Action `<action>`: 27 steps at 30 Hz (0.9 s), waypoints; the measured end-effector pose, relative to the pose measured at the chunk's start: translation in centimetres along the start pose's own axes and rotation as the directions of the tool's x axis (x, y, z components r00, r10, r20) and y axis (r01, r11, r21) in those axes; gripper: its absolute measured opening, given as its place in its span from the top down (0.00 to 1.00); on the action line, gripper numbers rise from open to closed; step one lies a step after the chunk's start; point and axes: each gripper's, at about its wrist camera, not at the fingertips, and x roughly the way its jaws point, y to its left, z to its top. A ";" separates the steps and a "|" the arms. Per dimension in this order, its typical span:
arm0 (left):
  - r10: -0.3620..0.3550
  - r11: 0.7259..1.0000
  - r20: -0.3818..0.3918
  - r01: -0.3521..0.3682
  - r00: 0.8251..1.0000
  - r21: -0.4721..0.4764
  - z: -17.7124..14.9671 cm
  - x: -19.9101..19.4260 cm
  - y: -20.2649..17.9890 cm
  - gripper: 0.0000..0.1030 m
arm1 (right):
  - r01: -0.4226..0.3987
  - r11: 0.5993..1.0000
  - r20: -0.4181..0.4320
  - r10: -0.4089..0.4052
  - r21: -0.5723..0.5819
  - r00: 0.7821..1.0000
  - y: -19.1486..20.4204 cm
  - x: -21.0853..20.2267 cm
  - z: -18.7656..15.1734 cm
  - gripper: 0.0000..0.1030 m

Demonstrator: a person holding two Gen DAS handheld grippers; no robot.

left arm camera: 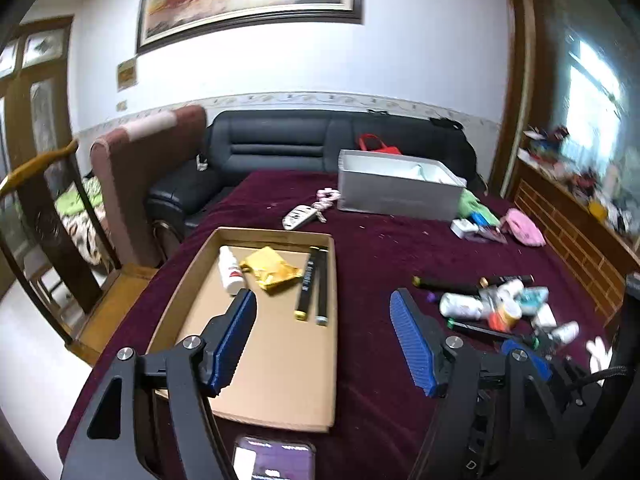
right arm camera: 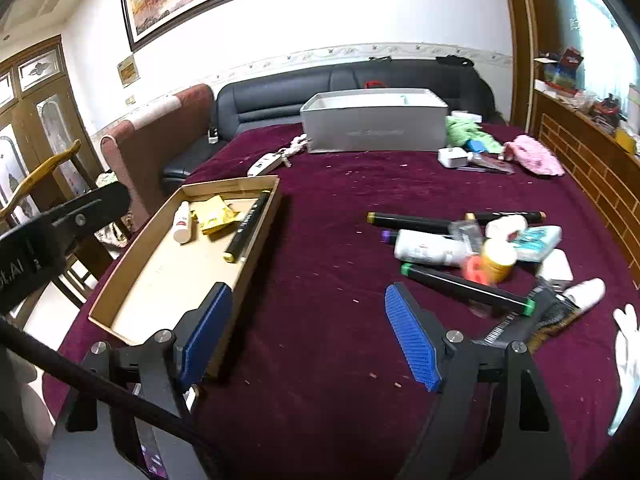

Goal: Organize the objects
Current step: 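Withdraw both grippers from the tray back over the table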

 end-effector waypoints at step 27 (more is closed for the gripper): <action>-0.078 0.995 -0.196 0.090 0.978 0.052 -4.3 4.7 -9.5 0.38 | 0.124 0.982 -0.022 -0.122 0.145 0.992 -10.9 -2.2 -2.8 0.23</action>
